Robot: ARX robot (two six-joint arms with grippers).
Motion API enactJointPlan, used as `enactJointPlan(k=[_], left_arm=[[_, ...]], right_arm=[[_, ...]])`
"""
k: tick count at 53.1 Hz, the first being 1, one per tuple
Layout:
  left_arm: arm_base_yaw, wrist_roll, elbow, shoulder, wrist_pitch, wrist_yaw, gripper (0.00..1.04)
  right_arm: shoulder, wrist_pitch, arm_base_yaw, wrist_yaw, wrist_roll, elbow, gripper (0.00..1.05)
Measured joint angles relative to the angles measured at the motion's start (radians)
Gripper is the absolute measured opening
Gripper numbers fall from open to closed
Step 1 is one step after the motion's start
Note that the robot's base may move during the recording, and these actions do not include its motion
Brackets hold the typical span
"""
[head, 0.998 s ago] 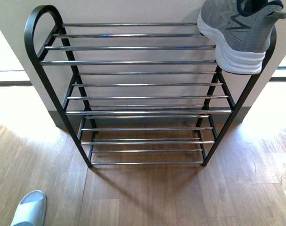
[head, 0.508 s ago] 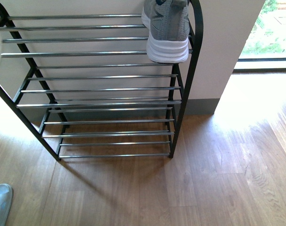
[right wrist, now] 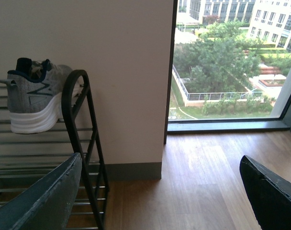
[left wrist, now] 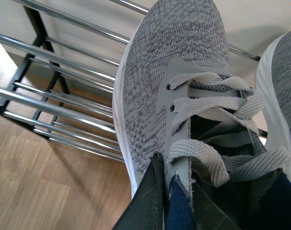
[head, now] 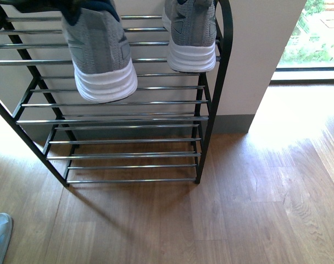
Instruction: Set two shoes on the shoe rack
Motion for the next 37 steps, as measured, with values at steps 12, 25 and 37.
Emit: enactJointPlan(k=[12, 25, 37], left_arm=[[-0.007, 0.031, 0.408, 0.303, -0.15, 0.006, 0.01], [-0.055, 0.002, 0.781, 0.52, -0.28, 0.039, 0.01], [-0.065, -0.094, 0.776, 0.524, -0.274, 0.084, 0.1]], right_arm=[[0.0, 0.0, 0.0, 0.0, 0.0, 0.0, 0.96], [0.0, 0.0, 0.0, 0.0, 0.0, 0.0, 0.96], [0.0, 0.0, 0.0, 0.0, 0.0, 0.0, 0.96]])
